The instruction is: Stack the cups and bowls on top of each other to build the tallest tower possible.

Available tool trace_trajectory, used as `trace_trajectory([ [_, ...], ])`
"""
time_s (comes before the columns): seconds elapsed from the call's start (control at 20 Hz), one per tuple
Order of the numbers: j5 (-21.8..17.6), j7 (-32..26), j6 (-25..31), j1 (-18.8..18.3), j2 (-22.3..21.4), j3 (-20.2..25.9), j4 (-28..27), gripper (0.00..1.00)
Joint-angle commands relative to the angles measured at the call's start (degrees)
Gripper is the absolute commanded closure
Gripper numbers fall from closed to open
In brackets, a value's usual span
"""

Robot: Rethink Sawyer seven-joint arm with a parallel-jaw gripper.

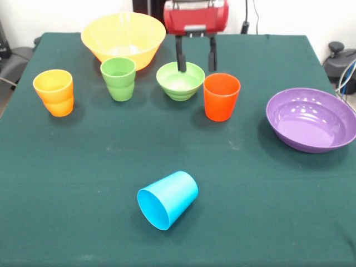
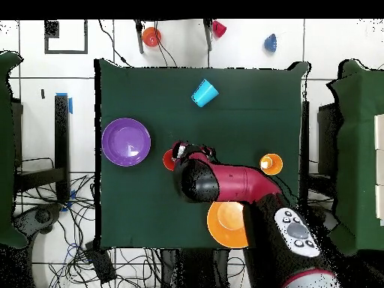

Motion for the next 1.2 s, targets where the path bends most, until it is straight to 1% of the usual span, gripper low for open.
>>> trace_trajectory([
  [0.05, 3.5, 6.4, 19.1, 6.4, -7.4, -5.9, -1.8, 0.0],
  [0.15, 2.9, 6.2, 21.9, 7.5, -7.7, -7.5, -3.4, 0.0],
  [0.3, 3.3, 6.5, 22.8, 7.5, -7.3, -7.4, -4.6, 0.0],
  [0.4, 3.8, 6.8, 24.0, 7.8, -6.6, -7.4, -6.4, 0.0],
  [0.65, 5.4, 8.6, 20.3, 8.3, -4.6, -6.8, -7.2, 0.0],
  [0.7, 5.1, 8.6, 20.2, 8.7, -4.3, -7.4, -7.5, 0.0],
  [0.75, 3.4, 8.4, 20.2, 10.0, -4.0, -8.7, -8.2, 0.0],
  [0.85, 1.5, 6.7, 19.6, 10.6, -3.9, -9.3, -8.4, 0.0],
  [0.95, 0.7, 6.3, 19.0, 10.8, -3.4, -10.1, -8.1, 0.0],
  [1.0, 0.6, 6.2, 18.9, 10.8, -3.2, -10.4, -8.0, 0.0],
  [1.15, -0.5, 2.2, 20.3, 9.4, -3.4, -9.8, -8.7, 0.0],
  [1.2, -0.8, 1.7, 21.0, 9.3, -3.4, -10.0, -9.0, 0.0],
])
